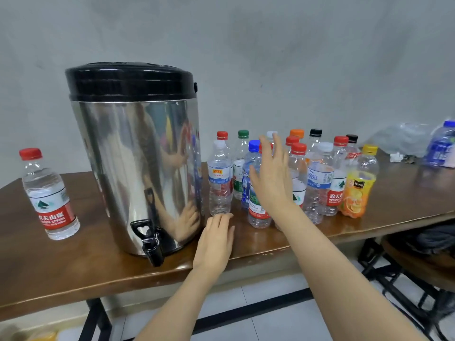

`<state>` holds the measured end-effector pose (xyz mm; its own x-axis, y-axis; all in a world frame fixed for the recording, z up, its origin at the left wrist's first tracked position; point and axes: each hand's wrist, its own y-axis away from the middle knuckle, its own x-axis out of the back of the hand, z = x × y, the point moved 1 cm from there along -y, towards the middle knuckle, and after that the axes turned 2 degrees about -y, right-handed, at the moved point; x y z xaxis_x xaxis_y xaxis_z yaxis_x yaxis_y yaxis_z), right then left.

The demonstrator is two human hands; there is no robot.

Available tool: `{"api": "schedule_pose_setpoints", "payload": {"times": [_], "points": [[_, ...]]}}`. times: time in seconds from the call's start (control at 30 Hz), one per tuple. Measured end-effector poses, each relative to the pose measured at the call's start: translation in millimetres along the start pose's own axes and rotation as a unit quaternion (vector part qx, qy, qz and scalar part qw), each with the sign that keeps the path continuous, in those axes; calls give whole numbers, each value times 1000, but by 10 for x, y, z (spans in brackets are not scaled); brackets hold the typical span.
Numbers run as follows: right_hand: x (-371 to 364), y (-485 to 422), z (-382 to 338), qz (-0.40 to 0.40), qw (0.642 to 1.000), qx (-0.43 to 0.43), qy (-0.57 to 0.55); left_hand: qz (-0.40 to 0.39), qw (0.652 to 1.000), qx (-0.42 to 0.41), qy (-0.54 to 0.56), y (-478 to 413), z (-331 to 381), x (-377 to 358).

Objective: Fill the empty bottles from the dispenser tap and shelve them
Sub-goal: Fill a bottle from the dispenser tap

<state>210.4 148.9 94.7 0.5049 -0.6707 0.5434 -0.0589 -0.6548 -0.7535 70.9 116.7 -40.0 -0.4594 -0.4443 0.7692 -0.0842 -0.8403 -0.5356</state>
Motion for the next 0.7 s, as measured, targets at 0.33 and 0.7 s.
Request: {"api": "schedule_pose_setpoints", "payload": {"times": [0.33,0.7], "points": [[-168,-21,40,-38,997,-15,-65,24,999,16,25,27,18,45],[480,528,-386,-66,976,16,-209,110,952,-9,287,310,165,366]]}}
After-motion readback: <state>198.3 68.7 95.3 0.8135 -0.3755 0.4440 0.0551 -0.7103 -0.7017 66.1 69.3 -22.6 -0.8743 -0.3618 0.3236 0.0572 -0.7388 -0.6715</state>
